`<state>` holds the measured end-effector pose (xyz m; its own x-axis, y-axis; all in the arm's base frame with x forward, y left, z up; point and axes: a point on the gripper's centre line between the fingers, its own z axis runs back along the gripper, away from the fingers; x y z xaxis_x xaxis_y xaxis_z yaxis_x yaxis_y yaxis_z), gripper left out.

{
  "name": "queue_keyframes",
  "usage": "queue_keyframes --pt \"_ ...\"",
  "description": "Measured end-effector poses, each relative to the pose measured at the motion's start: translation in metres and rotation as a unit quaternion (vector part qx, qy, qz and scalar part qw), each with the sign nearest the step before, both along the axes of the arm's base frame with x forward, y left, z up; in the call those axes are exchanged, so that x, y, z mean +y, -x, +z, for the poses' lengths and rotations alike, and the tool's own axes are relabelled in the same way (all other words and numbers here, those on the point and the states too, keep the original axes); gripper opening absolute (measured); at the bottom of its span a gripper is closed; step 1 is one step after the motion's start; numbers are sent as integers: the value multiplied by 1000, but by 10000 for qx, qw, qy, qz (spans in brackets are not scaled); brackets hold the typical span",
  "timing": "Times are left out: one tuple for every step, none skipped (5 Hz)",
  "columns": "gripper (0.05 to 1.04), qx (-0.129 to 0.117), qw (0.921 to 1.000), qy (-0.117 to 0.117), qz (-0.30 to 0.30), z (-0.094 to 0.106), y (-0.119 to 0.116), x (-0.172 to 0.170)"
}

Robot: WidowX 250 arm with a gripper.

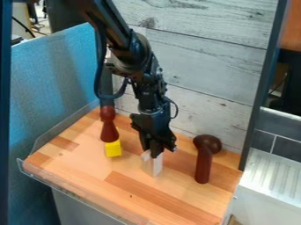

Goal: Put the arch to the side of red cheese

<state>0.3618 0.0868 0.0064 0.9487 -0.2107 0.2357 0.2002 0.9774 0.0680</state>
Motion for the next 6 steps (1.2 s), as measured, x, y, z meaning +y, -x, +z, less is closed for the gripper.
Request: queue_keyframes --pt "190 -127 9998 112 -86 3 1 0" --pt "190 -349 9991 239 61 16 0 12" --pt "190 -477 9978 367 274 28 -7 27" --pt "190 -560 9966 418 439 37 -10 39" --pt "190 -620 9955 514 507 45 -14 45" --pt "190 -590 9945 651 565 46 -10 47"
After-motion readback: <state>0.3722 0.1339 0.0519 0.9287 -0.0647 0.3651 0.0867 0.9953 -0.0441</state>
